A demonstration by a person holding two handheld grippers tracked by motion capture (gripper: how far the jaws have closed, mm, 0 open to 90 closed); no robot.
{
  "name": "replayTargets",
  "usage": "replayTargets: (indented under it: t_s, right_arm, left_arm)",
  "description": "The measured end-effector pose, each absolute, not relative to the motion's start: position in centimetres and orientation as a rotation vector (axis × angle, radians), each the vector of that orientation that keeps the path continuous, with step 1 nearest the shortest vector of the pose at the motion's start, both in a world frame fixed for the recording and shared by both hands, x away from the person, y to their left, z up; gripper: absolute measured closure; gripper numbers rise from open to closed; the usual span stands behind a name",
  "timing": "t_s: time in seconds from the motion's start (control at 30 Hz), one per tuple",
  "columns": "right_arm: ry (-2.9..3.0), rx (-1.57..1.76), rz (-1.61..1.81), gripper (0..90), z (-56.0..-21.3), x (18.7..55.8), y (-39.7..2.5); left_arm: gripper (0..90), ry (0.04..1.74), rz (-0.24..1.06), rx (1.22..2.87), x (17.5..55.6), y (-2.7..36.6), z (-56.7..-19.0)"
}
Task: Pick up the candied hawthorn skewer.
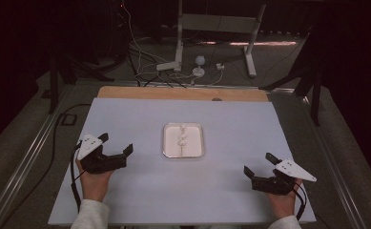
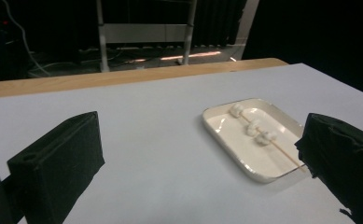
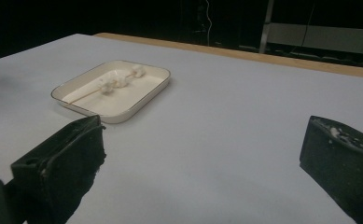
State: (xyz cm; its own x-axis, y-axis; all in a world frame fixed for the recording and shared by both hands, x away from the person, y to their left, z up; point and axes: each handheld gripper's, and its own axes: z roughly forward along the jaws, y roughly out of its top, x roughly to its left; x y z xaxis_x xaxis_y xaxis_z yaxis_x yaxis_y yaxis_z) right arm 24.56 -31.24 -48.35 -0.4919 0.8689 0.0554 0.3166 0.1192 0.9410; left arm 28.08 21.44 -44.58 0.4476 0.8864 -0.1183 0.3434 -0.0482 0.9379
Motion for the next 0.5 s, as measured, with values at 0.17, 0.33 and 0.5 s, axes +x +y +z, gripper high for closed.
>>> replayTargets:
  t_s: [0.17,0.33,0.5]
  right_arm:
    - [1.878,1.147,1.371,0.0,-48.4,24.6,-31.3]
    - [1.880,1.149,1.368,0.0,-48.4,24.6,-31.3]
    - [1.882,1.149,1.366,0.0,-48.5,24.7,-31.3]
  left_arm:
    - [0.4,1.081,0.623,1.640,29.2,20.0,-44.5]
    - [0.4,1.077,0.606,1.669,30.1,18.5,-44.9]
    - [0.4,1.083,0.597,1.689,30.9,17.1,-45.4]
